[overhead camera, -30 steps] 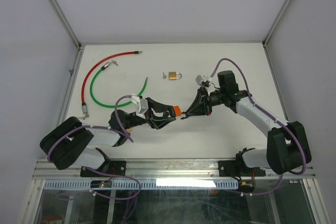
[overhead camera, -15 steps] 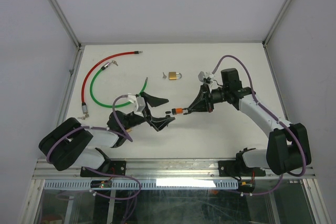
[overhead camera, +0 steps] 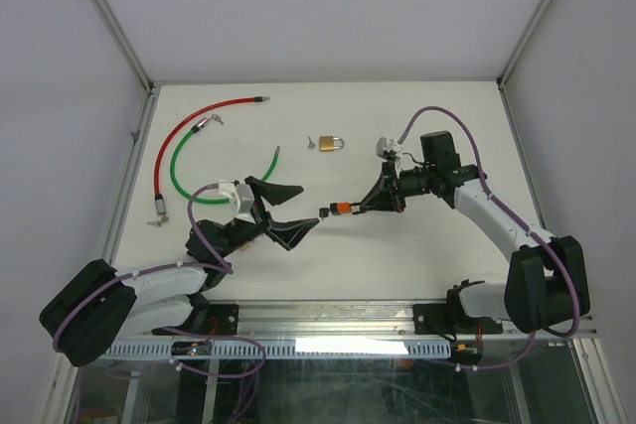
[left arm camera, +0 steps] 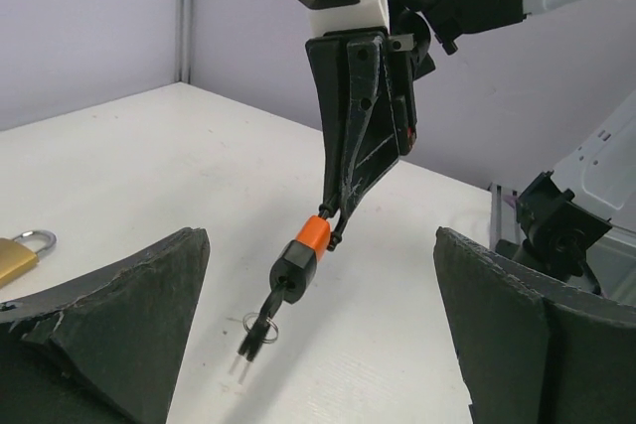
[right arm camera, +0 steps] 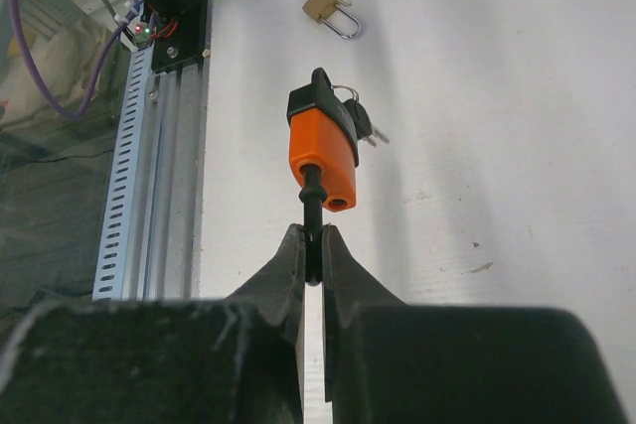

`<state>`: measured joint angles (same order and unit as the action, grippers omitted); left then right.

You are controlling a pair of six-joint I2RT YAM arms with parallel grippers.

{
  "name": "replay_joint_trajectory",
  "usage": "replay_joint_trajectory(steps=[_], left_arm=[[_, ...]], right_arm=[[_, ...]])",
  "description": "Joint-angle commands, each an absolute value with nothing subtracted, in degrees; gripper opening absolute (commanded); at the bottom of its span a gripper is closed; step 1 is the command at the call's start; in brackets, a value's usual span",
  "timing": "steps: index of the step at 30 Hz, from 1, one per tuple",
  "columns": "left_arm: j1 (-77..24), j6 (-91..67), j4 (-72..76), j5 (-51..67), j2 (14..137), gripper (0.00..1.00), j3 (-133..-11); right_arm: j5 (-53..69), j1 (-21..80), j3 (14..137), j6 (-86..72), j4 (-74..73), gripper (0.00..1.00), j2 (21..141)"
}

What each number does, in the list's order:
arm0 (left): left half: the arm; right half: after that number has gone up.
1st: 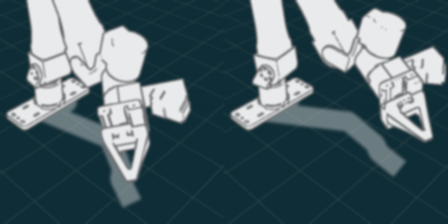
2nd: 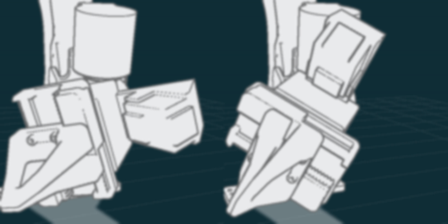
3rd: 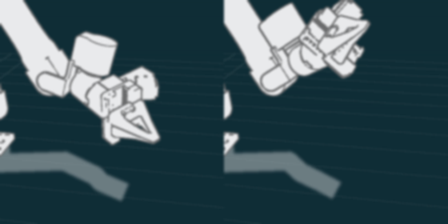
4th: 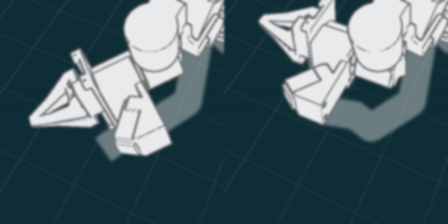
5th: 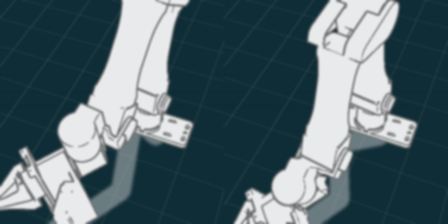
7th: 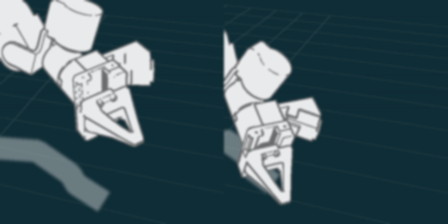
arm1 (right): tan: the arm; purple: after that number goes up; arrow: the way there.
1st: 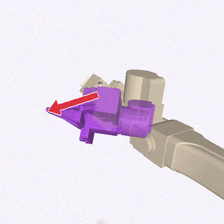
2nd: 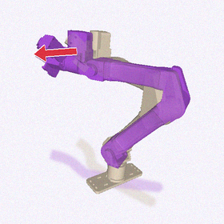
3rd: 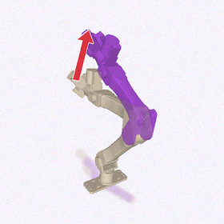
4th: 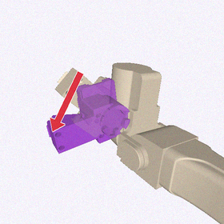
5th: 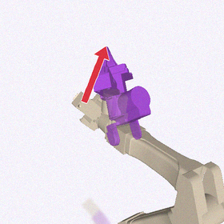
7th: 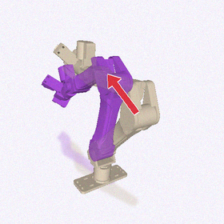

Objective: Lock with the key
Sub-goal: Lock the lock.

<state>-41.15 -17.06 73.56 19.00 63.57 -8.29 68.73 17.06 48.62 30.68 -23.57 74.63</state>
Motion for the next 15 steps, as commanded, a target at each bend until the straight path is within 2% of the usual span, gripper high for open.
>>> replay_joint_trajectory(steps=[1,6,15], left_arm=[[-40.6,-19.8,65.8,19.8,59.6,0.99,-7.7],[-40.5,-17.9,59.6,21.8,57.4,0.99,-8.3],[-40.5,-17.7,61.7,24.8,60.1,0.99,-8.2]], right_arm=[[69.7,16.8,52.7,36.7,-26.7,0.0,72.2],[69.5,16.8,53.1,39.8,-29.1,0.0,72.3],[69.4,16.8,52.9,41.3,-29.8,0.0,72.3]])
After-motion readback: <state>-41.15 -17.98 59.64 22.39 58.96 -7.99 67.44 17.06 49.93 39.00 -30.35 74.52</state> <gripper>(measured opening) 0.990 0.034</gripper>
